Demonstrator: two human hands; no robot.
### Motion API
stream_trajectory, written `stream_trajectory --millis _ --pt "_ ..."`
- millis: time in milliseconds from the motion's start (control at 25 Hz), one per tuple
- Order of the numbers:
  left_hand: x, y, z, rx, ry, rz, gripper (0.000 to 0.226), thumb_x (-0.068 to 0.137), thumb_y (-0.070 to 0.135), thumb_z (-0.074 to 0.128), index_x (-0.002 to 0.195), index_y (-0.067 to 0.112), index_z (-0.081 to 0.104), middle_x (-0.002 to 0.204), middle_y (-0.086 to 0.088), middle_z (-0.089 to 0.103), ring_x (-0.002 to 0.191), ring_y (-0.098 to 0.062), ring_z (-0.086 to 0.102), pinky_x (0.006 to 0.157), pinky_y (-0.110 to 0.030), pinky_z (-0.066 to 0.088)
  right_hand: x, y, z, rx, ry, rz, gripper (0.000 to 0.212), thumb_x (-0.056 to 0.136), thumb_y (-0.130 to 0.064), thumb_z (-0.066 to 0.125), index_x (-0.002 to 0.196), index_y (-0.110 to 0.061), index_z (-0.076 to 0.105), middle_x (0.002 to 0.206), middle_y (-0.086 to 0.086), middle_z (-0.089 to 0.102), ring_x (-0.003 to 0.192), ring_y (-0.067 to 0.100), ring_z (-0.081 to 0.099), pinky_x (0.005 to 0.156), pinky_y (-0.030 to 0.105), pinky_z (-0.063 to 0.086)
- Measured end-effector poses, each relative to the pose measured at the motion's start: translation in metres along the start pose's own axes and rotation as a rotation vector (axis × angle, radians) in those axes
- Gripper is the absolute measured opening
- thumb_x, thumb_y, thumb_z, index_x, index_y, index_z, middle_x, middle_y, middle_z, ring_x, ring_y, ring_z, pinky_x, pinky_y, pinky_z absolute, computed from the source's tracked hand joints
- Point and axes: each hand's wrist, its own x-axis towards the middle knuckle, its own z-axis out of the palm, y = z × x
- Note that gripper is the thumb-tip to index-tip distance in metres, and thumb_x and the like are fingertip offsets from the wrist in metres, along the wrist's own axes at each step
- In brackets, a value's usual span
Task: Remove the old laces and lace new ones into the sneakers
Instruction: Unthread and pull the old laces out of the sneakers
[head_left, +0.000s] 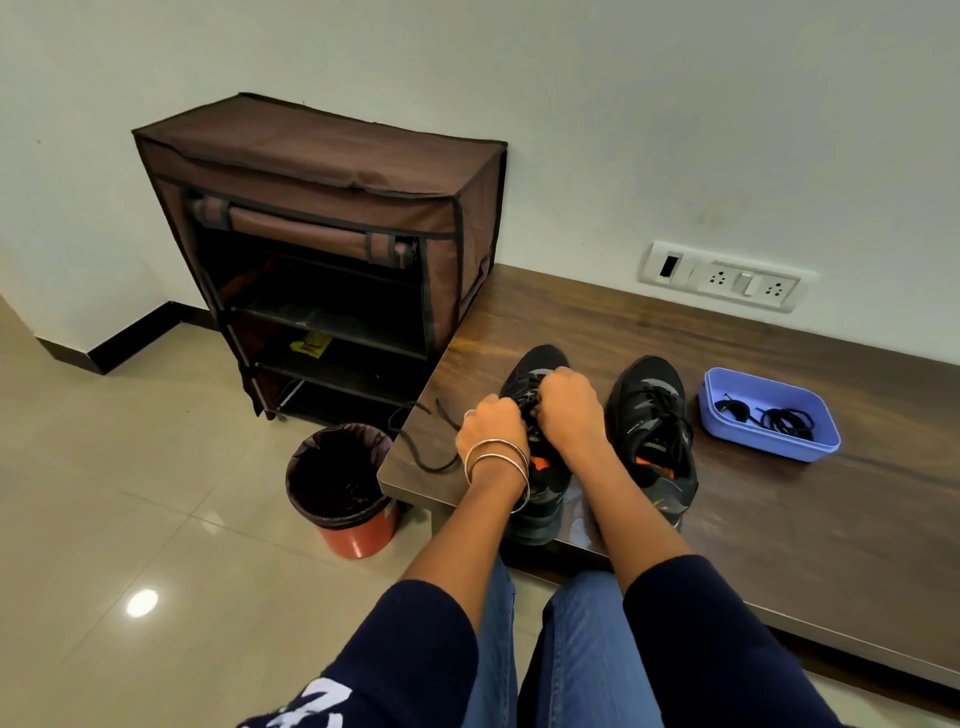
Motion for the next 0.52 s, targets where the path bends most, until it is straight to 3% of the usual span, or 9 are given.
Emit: stream_trajectory --millis 80,200,280,360,400,440,520 --pt "0.001 0.000 0.002 0.000 0.004 -0.001 0.025 0.096 0.025 0.052 0.115 0.012 0.063 0.116 -0.008 0.057 0.110 -0.031 0.057 0.081 -0.038 0.049 -0.004 0.008 0.001 0.195 0.095 0.080 0.014 0.088 -0.017 0.065 0.092 -0.007 0.073 0.098 0.013 0.067 0.094 0.032 0.063 0.070 0.032 0.049" --pt "0.003 0.000 0.002 -0.016 -0.016 -0.003 0.027 0.096 0.027 0.052 0.115 0.012 0.064 0.116 -0.008 0.058 0.109 -0.031 0.057 0.082 -0.038 0.049 -0.014 0.016 -0.009 0.945 0.312 0.497 0.011 0.082 -0.013 0.069 0.073 -0.016 0.075 0.080 0.005 0.071 0.083 0.020 0.066 0.079 0.036 0.056" --pt "0.004 0.001 0.002 -0.014 -0.011 -0.004 0.027 0.096 0.026 0.052 0.115 0.011 0.064 0.116 -0.009 0.059 0.110 -0.032 0.058 0.082 -0.038 0.050 -0.018 0.026 -0.020 1.285 0.535 0.677 0.018 0.085 -0.008 0.068 0.067 -0.012 0.070 0.069 -0.001 0.066 0.071 0.011 0.060 0.076 0.029 0.051" --pt "0.004 0.000 0.002 -0.004 -0.013 -0.001 0.028 0.096 0.026 0.051 0.115 0.010 0.064 0.117 -0.009 0.060 0.110 -0.032 0.058 0.083 -0.038 0.050 -0.019 0.032 -0.029 1.239 0.607 0.739 0.019 0.088 -0.009 0.064 0.069 -0.009 0.066 0.066 -0.002 0.060 0.066 0.012 0.054 0.072 0.028 0.044" --pt "0.003 -0.001 0.002 -0.002 -0.018 -0.002 0.028 0.097 0.027 0.051 0.116 0.010 0.063 0.117 -0.010 0.060 0.110 -0.032 0.058 0.083 -0.038 0.050 -0.018 0.034 -0.029 1.111 0.583 0.733 0.017 0.089 -0.010 0.062 0.073 -0.009 0.067 0.071 0.000 0.061 0.073 0.017 0.056 0.075 0.031 0.043" --pt "0.003 -0.001 0.002 -0.004 -0.021 -0.005 0.028 0.097 0.027 0.051 0.116 0.010 0.063 0.118 -0.010 0.059 0.110 -0.032 0.058 0.083 -0.038 0.050 -0.019 0.033 -0.030 0.925 0.536 0.712 0.009 0.089 -0.011 0.062 0.085 -0.010 0.069 0.085 0.004 0.064 0.088 0.024 0.058 0.080 0.038 0.043" --pt "0.004 -0.001 0.001 -0.009 -0.022 -0.006 0.029 0.097 0.028 0.052 0.117 0.011 0.063 0.118 -0.010 0.059 0.110 -0.032 0.058 0.082 -0.038 0.050 -0.016 0.027 -0.030 0.559 0.425 0.552 0.032 0.090 -0.014 0.063 0.122 -0.014 0.061 0.121 0.007 0.059 0.120 0.031 0.045 0.094 0.050 0.038"
